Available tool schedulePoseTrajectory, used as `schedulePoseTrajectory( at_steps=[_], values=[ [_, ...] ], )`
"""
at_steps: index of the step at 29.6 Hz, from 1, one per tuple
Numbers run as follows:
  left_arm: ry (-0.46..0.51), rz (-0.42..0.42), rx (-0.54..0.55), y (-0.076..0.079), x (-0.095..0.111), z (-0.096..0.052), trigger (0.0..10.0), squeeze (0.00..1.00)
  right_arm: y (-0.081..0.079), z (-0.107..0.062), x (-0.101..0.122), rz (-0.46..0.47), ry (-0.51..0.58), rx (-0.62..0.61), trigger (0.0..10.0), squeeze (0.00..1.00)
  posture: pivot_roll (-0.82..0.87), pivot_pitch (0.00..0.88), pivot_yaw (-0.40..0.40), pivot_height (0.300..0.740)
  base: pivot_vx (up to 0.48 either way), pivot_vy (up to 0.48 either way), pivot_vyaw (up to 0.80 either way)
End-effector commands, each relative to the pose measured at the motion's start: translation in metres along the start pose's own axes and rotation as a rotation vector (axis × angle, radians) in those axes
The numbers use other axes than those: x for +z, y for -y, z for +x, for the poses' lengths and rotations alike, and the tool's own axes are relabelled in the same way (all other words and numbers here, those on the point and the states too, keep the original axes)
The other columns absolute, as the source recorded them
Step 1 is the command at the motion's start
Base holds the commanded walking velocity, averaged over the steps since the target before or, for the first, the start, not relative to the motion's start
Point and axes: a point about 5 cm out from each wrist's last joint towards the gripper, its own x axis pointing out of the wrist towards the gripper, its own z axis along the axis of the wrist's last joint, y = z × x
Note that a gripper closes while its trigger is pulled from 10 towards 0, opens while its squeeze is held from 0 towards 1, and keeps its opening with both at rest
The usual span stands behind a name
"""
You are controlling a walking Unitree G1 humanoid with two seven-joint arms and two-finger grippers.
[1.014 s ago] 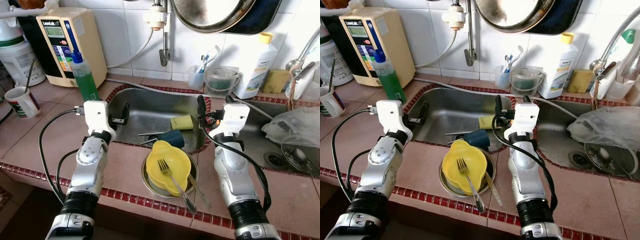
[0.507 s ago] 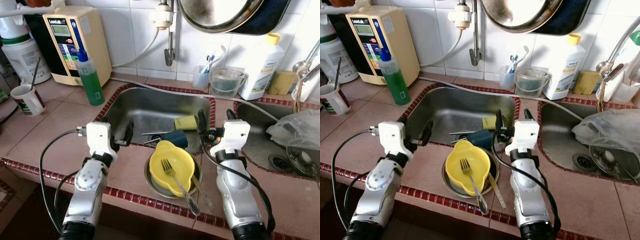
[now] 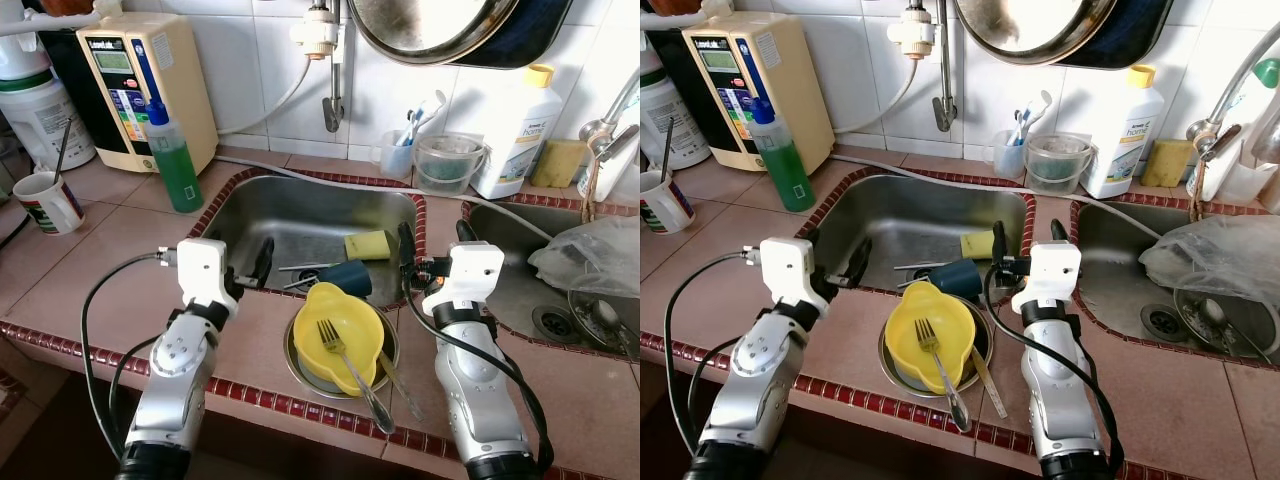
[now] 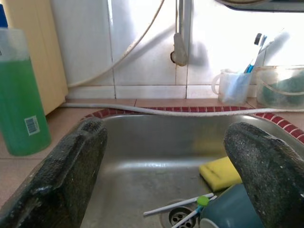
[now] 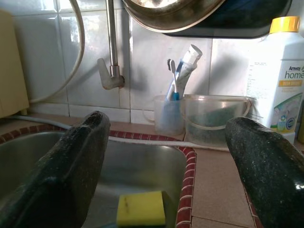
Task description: Kitchen organization
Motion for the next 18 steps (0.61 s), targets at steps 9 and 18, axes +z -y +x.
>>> schedulePoseTrajectory(
  at_steps=[9, 18],
  values=[
    [-0.036, -0.001, -0.079, 0.012, -0.003, 0.015, 10.0, 0.00, 0.012, -0.004, 0.009, -0.024, 0.034, -0.074, 10.0, 0.00, -0.21, 0.003, 0.156, 0.740, 0.000, 0.000, 0.00],
    [-0.031, -0.002, -0.108, 0.017, -0.001, 0.023, 10.0, 0.00, 0.015, -0.008, 0.009, -0.030, 0.032, -0.088, 10.0, 0.00, -0.22, 0.010, 0.162, 0.740, 0.000, 0.000, 0.00]
  ],
)
